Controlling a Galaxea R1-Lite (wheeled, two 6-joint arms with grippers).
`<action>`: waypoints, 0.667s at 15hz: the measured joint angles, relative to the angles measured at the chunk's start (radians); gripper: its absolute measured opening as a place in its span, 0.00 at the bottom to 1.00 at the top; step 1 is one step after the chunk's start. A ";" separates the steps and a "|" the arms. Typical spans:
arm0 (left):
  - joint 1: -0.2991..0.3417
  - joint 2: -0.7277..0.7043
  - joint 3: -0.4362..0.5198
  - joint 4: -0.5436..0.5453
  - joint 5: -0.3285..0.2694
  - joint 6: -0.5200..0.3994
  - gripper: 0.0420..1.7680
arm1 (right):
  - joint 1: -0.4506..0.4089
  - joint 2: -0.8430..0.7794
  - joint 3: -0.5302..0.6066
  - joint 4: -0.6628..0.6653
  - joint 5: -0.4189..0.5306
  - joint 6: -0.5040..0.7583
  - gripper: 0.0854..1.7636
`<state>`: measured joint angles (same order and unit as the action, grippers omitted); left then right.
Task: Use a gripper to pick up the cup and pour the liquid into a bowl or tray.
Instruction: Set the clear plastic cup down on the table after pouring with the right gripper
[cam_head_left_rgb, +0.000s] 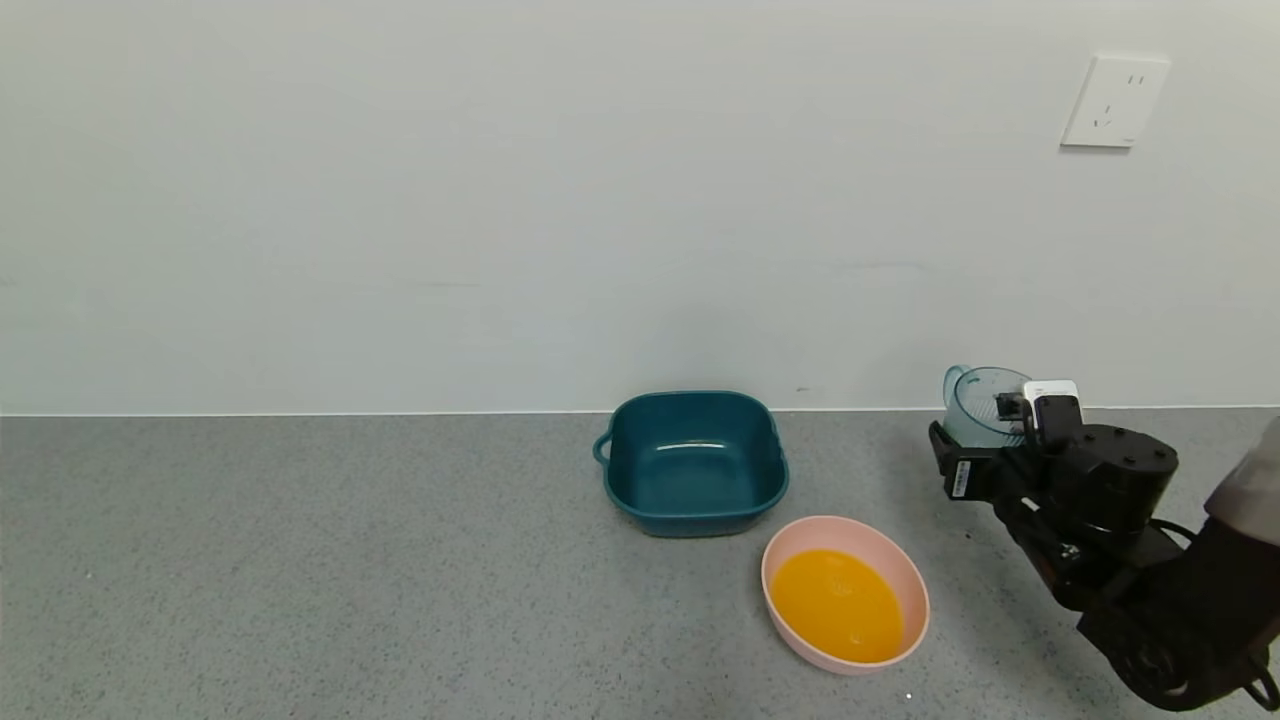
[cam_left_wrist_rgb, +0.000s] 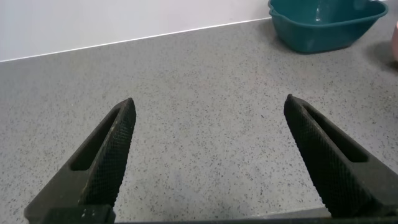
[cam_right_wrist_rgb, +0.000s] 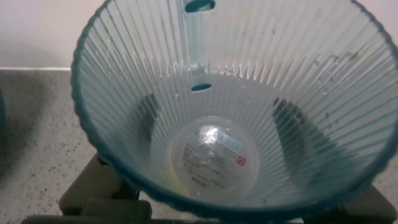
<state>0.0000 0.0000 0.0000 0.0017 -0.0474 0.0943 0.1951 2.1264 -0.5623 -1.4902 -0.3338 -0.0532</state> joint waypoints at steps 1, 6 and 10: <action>0.000 0.000 0.000 0.000 0.000 0.000 0.97 | -0.008 0.017 -0.019 0.017 0.004 0.010 0.75; 0.000 0.000 0.000 0.000 0.000 0.000 0.97 | -0.040 0.101 -0.101 0.045 0.029 0.024 0.75; 0.000 0.000 0.000 0.000 0.000 0.000 0.97 | -0.064 0.173 -0.172 0.059 0.034 0.025 0.75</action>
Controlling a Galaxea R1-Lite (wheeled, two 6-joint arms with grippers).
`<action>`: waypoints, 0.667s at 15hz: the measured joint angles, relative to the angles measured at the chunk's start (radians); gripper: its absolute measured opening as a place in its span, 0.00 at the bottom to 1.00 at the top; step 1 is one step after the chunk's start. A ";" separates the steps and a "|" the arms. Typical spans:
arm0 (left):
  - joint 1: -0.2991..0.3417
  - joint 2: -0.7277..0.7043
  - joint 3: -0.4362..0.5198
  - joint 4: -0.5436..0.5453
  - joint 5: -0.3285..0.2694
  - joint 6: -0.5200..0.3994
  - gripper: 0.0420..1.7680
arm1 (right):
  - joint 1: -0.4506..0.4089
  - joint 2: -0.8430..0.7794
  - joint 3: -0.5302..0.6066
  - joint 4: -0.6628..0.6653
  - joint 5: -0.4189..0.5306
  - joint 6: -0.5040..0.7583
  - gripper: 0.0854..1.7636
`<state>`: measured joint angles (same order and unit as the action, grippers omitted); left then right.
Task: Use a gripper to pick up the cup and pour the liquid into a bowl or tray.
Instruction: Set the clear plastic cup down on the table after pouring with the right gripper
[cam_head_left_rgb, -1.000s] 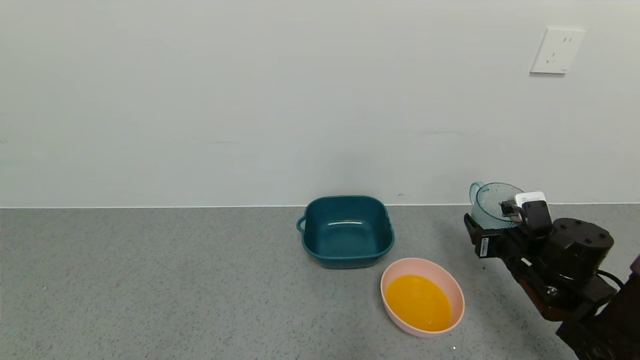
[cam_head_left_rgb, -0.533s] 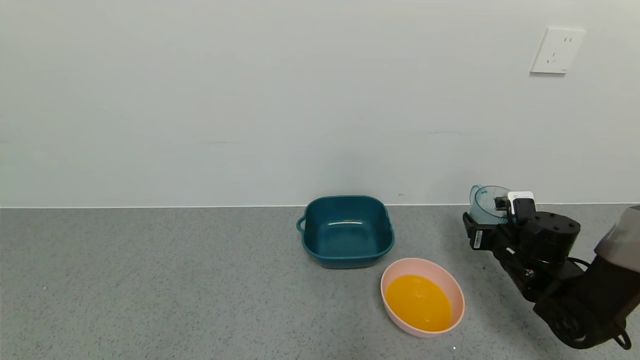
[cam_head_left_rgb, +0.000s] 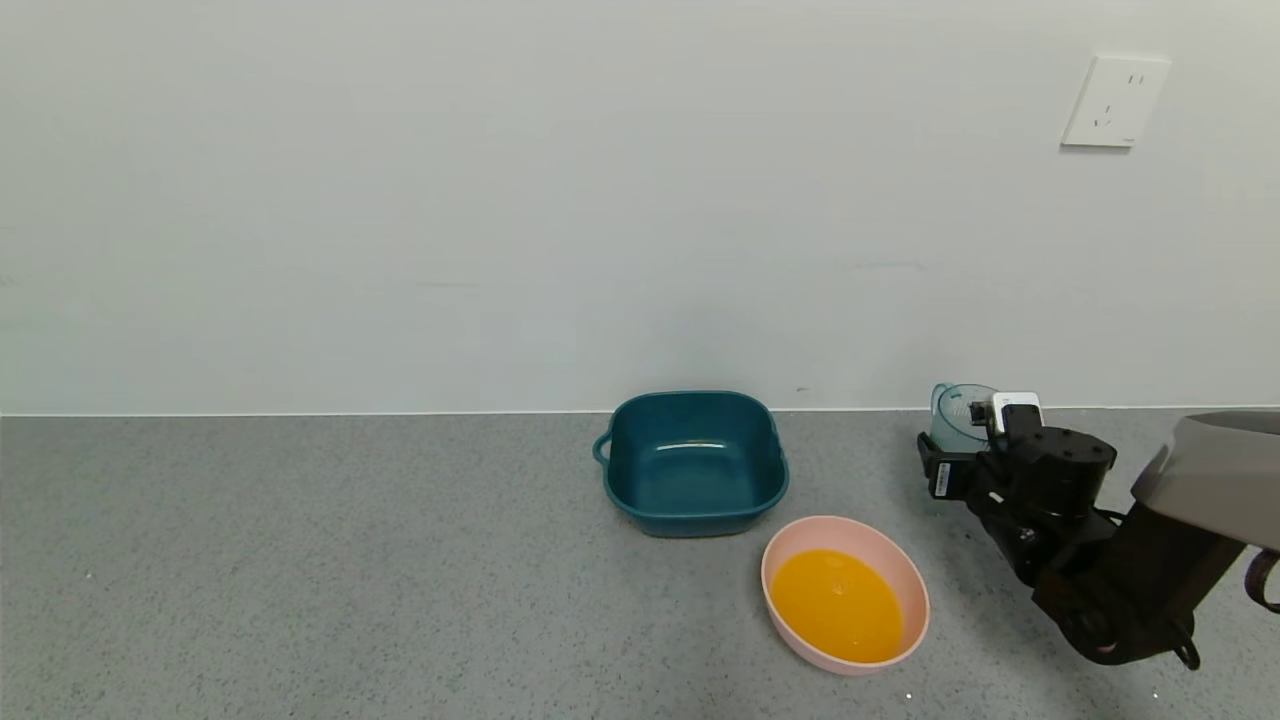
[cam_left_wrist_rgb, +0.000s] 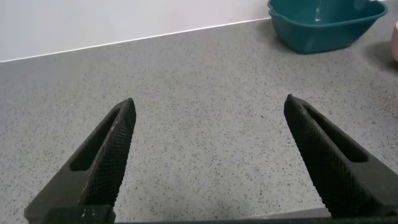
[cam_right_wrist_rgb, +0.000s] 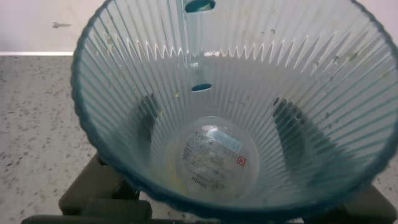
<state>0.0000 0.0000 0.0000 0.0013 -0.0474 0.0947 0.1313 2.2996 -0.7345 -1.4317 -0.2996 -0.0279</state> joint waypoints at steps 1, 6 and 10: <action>0.000 0.000 0.000 0.000 0.000 0.000 0.97 | -0.004 0.011 -0.016 0.012 0.000 0.001 0.75; 0.000 0.000 0.000 0.000 0.000 0.000 0.97 | -0.008 0.039 -0.050 0.041 0.009 0.001 0.75; 0.000 0.000 0.000 0.000 0.000 0.000 0.97 | -0.003 0.040 -0.062 0.101 0.020 0.040 0.75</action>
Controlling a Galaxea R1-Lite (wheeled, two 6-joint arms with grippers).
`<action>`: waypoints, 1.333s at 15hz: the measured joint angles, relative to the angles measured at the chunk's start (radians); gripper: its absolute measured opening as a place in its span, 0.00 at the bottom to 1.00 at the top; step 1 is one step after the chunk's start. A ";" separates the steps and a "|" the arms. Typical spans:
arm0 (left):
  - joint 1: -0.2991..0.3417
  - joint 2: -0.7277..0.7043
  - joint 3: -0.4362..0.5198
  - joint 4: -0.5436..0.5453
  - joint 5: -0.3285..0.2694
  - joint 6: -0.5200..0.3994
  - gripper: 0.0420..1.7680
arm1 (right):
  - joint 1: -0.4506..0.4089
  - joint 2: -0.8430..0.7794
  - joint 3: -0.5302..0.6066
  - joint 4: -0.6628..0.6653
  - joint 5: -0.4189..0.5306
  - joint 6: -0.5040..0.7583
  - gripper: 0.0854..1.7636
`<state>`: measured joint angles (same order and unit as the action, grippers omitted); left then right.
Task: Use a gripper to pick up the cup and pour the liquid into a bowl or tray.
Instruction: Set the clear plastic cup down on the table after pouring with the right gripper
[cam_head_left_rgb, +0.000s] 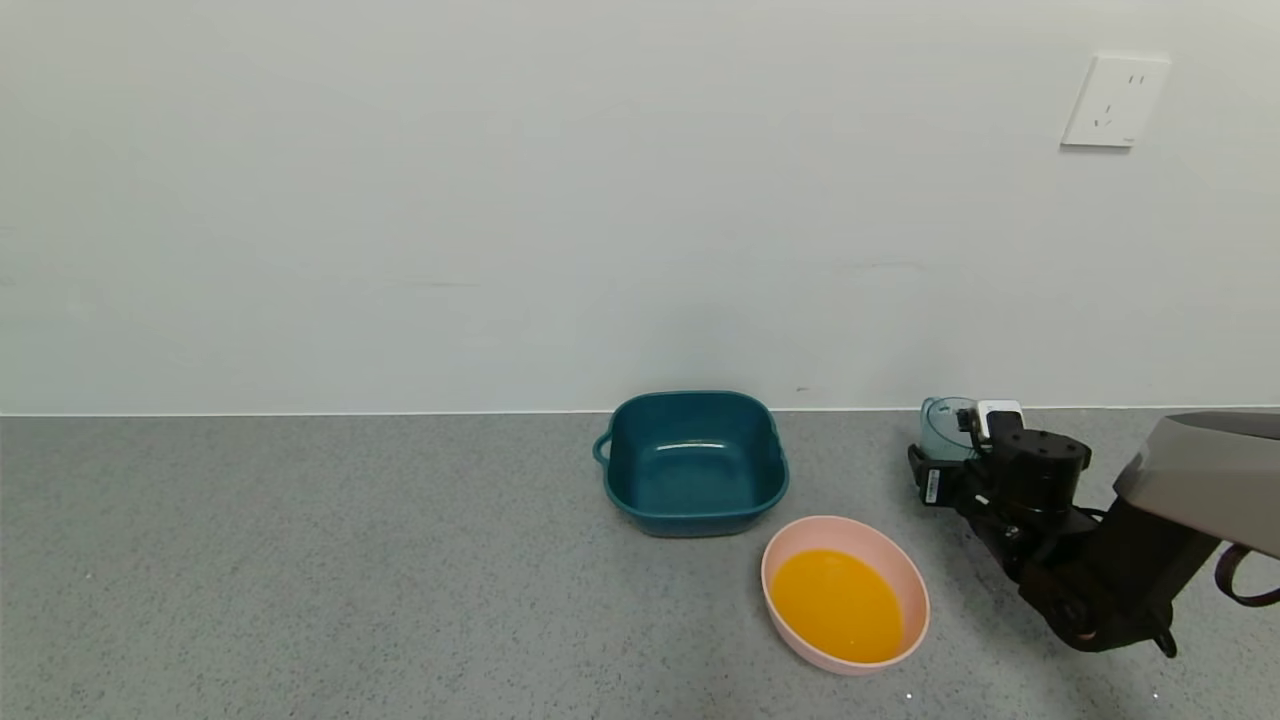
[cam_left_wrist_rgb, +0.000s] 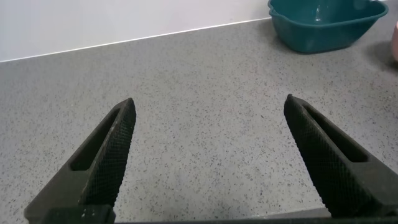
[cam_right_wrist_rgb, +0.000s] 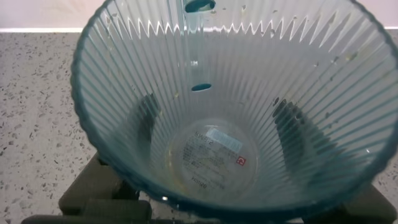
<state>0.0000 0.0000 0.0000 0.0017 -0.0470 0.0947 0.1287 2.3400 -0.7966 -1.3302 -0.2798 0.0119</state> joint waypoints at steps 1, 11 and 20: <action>0.000 0.000 0.000 0.000 0.000 0.000 0.97 | 0.001 -0.001 -0.005 0.020 0.003 0.013 0.75; 0.000 0.000 0.000 0.000 0.000 0.000 0.97 | -0.006 -0.015 -0.015 0.070 0.045 0.071 0.75; 0.000 0.000 0.000 0.000 0.000 0.000 0.97 | -0.005 0.011 -0.019 0.067 0.052 0.069 0.75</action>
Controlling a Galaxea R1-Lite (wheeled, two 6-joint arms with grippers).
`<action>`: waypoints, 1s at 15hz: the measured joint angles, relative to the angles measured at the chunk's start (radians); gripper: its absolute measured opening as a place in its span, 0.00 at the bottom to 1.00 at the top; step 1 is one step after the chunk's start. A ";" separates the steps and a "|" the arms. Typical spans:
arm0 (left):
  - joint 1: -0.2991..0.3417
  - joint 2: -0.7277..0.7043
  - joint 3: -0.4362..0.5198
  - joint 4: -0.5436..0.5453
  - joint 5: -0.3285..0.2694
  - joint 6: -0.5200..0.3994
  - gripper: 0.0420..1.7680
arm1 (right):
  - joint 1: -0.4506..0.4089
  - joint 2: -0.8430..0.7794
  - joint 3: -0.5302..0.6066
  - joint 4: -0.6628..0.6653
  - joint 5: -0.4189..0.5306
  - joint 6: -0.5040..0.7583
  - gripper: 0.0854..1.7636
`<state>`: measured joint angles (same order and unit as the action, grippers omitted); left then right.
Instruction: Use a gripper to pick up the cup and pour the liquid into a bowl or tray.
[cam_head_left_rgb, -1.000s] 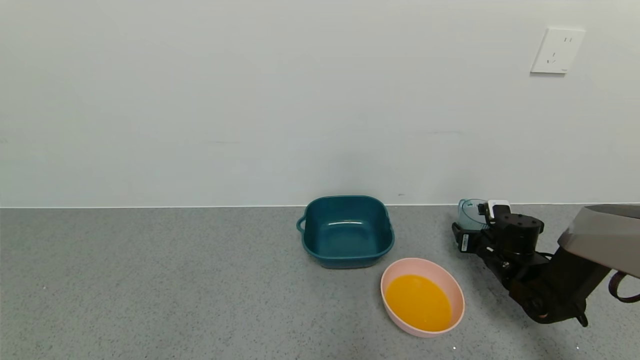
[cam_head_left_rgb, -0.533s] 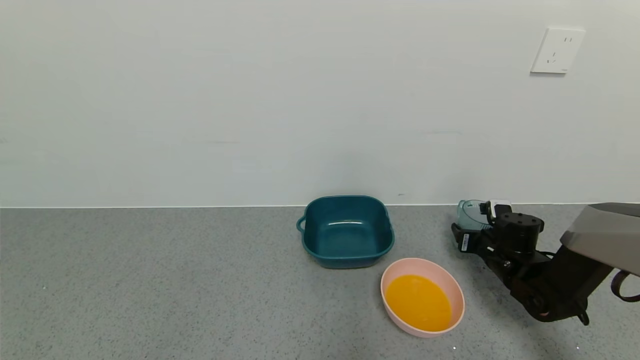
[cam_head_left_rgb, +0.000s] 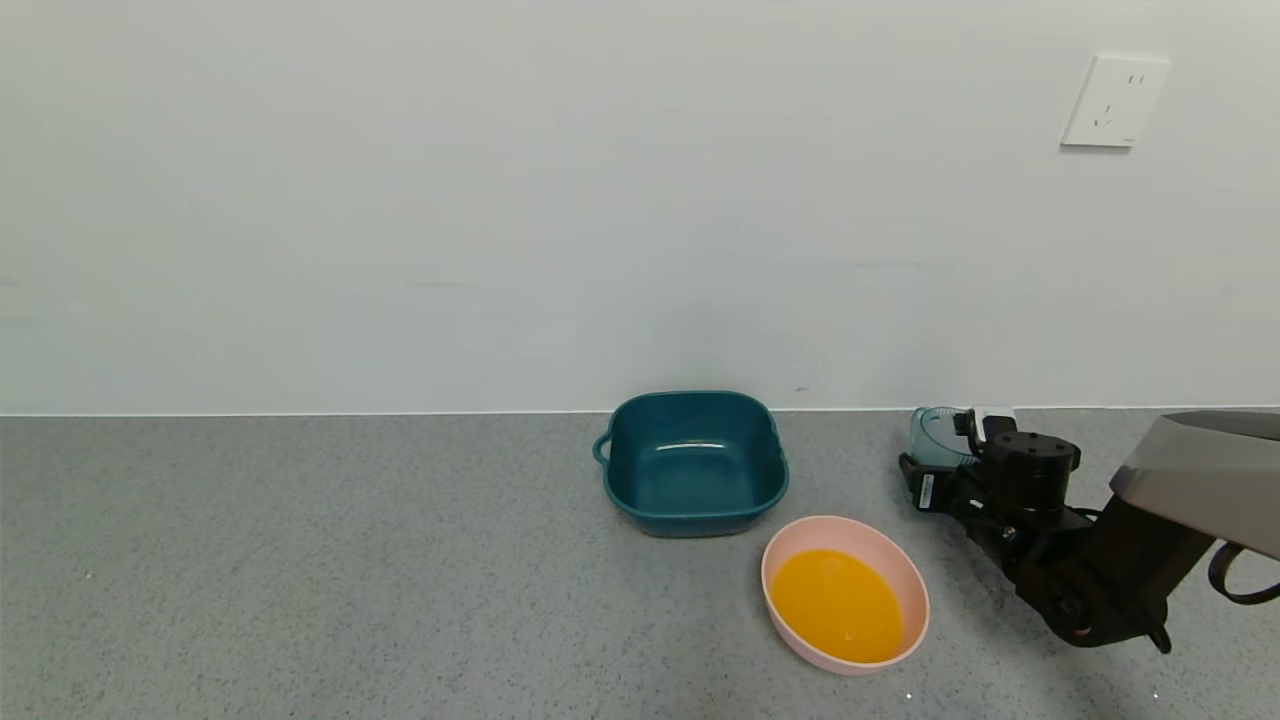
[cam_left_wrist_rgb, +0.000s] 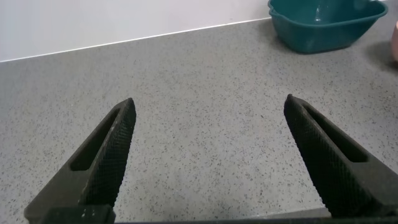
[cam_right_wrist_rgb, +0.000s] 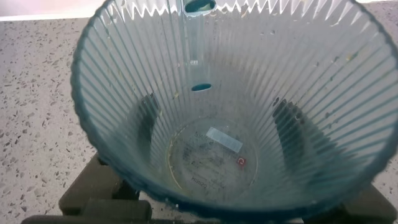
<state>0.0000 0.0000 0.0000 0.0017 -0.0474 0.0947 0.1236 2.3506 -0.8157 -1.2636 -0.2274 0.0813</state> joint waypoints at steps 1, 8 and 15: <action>0.000 0.000 0.000 0.000 0.000 0.000 0.97 | 0.000 0.001 0.000 0.000 0.000 0.000 0.75; 0.000 0.000 0.000 0.000 0.000 0.000 0.97 | 0.002 -0.001 0.008 -0.002 0.000 -0.001 0.85; 0.000 0.000 0.000 0.000 0.000 0.000 0.97 | -0.003 -0.037 0.029 0.063 0.028 0.001 0.92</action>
<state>0.0000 0.0000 0.0000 0.0017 -0.0474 0.0947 0.1202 2.3134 -0.7866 -1.2002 -0.1996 0.0821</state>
